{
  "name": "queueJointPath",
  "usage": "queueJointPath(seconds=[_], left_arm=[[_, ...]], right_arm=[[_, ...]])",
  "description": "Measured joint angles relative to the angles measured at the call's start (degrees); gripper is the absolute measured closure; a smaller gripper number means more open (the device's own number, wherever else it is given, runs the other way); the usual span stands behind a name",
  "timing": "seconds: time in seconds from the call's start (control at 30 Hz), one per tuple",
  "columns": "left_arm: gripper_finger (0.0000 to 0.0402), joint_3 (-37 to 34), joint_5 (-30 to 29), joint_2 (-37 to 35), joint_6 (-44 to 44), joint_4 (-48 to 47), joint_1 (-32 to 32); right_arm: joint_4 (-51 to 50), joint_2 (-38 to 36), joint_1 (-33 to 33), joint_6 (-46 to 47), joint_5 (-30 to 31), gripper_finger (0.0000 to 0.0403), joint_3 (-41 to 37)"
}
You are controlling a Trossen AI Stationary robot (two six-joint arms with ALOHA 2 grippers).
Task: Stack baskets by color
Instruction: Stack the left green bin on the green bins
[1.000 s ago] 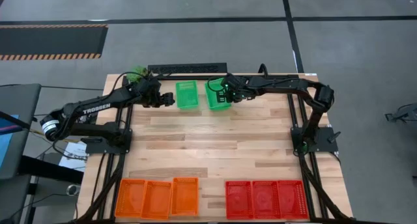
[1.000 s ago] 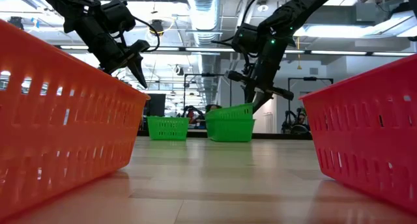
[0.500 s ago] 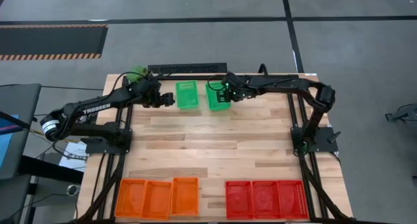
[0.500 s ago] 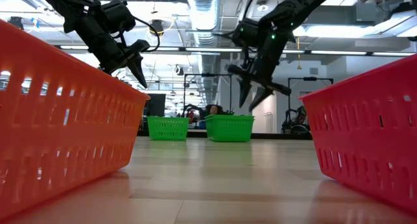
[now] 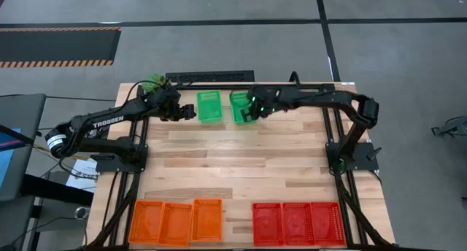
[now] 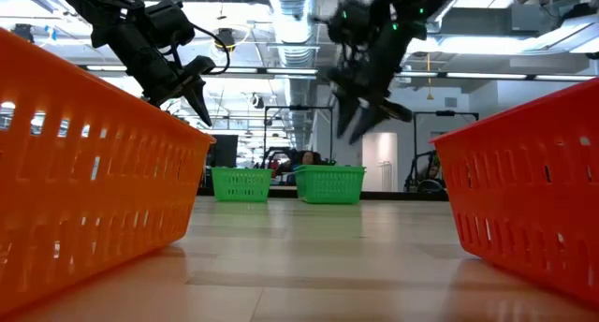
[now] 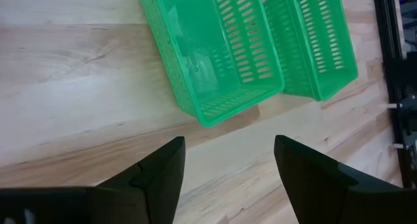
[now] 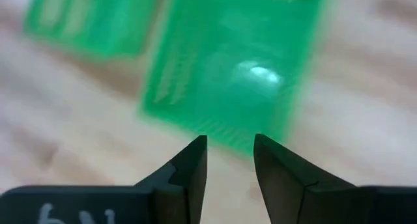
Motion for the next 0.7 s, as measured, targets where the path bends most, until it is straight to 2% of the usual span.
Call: queueJointPath(seconds=[0.13,0.27,0.47,0.7], left_arm=[[0.0178,0.00,-0.02,0.00,0.00,-0.01,0.00],[0.0178,0.00,0.00,0.00,0.00,-0.15,0.00],[0.0178,0.00,0.50,0.00,0.07,-0.34,-0.02],[0.0178,0.00,0.63,-0.02,0.07,-1.25,-0.17]], right_arm=[[8.64,0.00,5.17,0.00,0.01,0.0257,0.00],[17.71,2.73,6.84,0.00,0.03,0.0257,1.82],[11.31,12.68,5.23,-4.17,-2.63,0.0257,13.96],[1.20,23.83,3.54,-4.13,-2.70,0.0251,26.75]])
